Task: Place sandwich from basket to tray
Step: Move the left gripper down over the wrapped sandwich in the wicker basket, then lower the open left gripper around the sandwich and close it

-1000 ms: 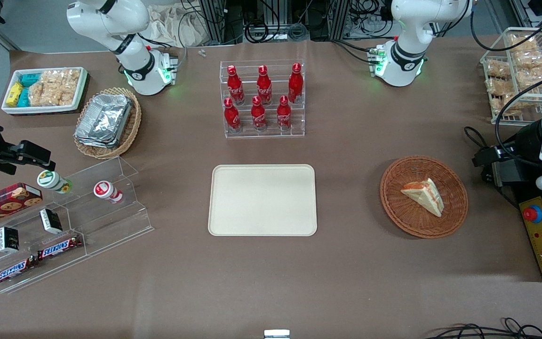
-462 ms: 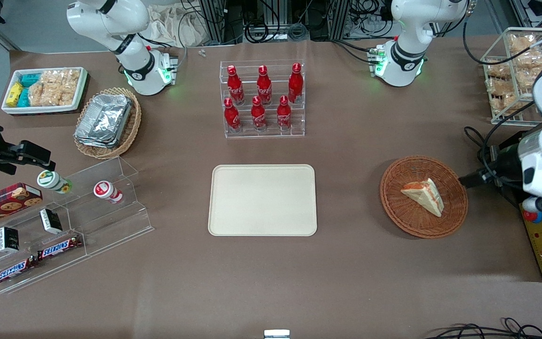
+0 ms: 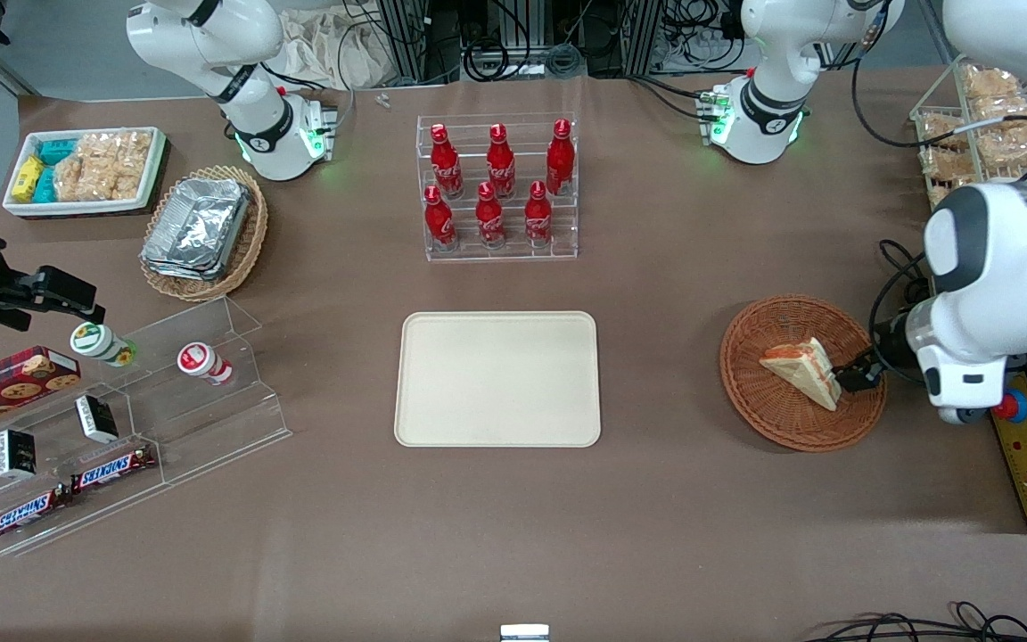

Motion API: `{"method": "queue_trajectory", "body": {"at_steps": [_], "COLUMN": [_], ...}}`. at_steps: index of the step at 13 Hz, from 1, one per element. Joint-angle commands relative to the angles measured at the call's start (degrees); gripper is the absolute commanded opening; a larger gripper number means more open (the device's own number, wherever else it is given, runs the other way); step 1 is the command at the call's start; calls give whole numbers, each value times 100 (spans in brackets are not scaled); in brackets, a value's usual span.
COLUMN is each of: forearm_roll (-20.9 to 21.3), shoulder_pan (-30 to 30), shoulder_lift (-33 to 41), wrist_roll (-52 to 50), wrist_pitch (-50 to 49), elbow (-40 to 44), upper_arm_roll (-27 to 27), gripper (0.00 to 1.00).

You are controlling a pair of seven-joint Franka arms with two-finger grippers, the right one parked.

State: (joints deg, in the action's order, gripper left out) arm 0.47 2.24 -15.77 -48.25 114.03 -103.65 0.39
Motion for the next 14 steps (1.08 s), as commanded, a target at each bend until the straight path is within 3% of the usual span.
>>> {"method": "queue_trajectory", "body": {"at_steps": [1, 14], "forearm_roll": [111, 111], "shoulder_pan": [145, 127], "shoulder_lift": [-67, -5], "wrist_roll": [-570, -606], "wrist_pitch": [584, 2035], "elbow": [-382, -1780], "upper_arm_roll": [14, 31], "gripper": [100, 100]}}
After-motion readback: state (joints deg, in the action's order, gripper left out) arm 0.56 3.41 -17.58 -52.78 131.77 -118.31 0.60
